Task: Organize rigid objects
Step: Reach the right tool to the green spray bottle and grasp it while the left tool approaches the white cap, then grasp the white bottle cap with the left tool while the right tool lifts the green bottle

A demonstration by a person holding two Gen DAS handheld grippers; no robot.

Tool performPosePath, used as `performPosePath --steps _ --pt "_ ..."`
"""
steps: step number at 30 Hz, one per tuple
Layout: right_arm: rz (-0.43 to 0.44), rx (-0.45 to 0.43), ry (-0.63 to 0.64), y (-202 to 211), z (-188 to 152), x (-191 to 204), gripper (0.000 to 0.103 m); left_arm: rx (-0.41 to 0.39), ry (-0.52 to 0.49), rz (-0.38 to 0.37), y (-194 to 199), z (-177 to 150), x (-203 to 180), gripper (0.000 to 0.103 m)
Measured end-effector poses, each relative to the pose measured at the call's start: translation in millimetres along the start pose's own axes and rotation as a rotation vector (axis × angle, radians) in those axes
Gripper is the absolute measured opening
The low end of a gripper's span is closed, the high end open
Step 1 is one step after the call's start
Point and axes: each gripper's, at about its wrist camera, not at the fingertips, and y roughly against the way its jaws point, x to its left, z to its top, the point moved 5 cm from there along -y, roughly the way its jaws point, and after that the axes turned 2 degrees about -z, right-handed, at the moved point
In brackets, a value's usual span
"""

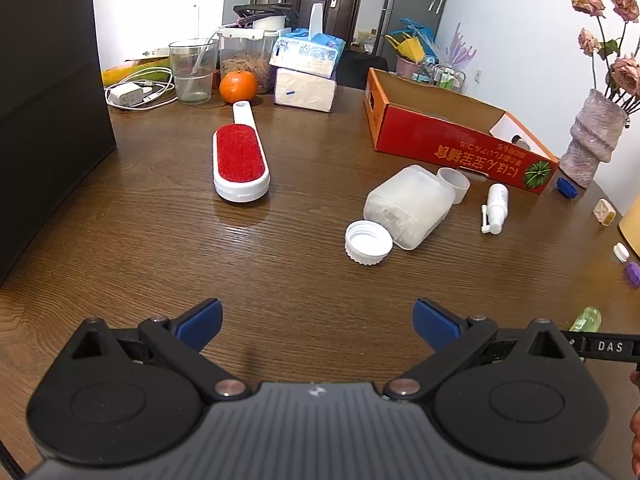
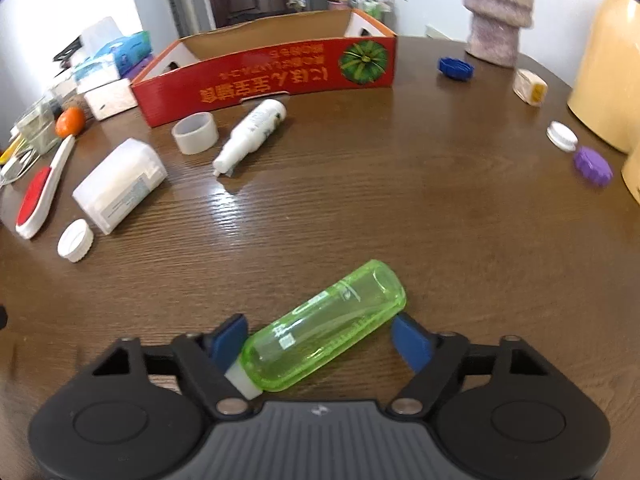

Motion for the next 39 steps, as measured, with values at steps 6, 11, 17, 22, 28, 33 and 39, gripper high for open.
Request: performPosePath --steps 6,11,17,22,28,33,39 --pt "0.008 -0.066 0.128 0 2 1 0.042 0.007 -0.002 0.032 -10 4 -1 0.103" --pt "0.058 -0.108 0.158 -1 6 -8 0.032 0.006 -0.008 0.060 -19 11 -6 0.103" --pt "0.107 -0.141 0.164 -6 12 -17 0.032 0.007 -0.023 0.086 -29 17 -10 0.103" --pt "0.146 -0.167 0.166 -8 16 -22 0.031 0.006 -0.044 0.093 -39 21 -15 0.103" --pt "0.191 -0.209 0.146 -6 24 -28 0.031 0.005 -0.071 0.110 -57 23 -20 0.103" --pt "0.201 -0.235 0.134 -4 33 -31 0.031 -0.008 -0.075 0.099 -71 27 -21 0.103" --pt "0.212 -0.271 0.155 3 37 -27 0.030 -0.030 -0.094 0.073 -89 28 -22 0.090"
